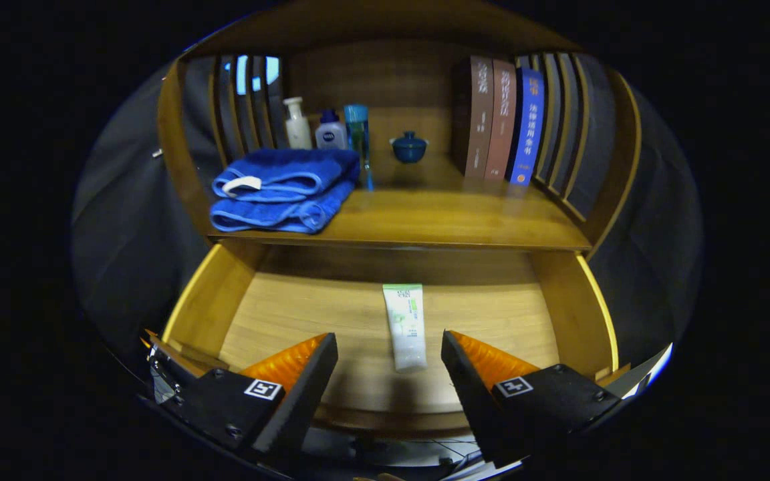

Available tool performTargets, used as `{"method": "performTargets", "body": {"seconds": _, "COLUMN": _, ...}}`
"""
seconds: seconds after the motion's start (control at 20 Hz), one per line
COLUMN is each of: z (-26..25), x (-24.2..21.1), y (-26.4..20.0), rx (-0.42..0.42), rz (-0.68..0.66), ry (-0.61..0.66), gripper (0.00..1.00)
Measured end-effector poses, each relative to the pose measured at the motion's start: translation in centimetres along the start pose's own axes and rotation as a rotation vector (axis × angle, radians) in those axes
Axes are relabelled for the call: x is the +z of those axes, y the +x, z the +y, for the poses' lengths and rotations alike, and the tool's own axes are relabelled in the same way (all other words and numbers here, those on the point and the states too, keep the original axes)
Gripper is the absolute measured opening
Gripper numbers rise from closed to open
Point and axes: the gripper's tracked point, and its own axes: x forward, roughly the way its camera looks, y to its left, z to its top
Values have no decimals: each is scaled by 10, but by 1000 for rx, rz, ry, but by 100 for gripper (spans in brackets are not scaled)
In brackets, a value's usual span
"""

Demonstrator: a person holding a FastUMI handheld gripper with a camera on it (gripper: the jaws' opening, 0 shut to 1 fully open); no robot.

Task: Pull open the drawer, take out the items inside it, and place them on the countertop above the cabinet.

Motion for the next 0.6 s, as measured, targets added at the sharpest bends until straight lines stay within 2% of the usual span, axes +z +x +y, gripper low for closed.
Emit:
{"method": "performTargets", "body": {"seconds": 0.3, "z": -11, "x": -26, "y": 49, "rx": -9, "rz": 269, "ry": 31, "gripper": 99}}
{"method": "performTargets", "body": {"seconds": 0.4, "z": -16, "x": -34, "y": 59, "rx": -19, "rz": 327, "ry": 43, "gripper": 99}}
{"method": "performTargets", "body": {"seconds": 0.6, "z": -21, "x": -51, "y": 69, "rx": -39, "rz": 405, "ry": -26, "gripper": 94}}
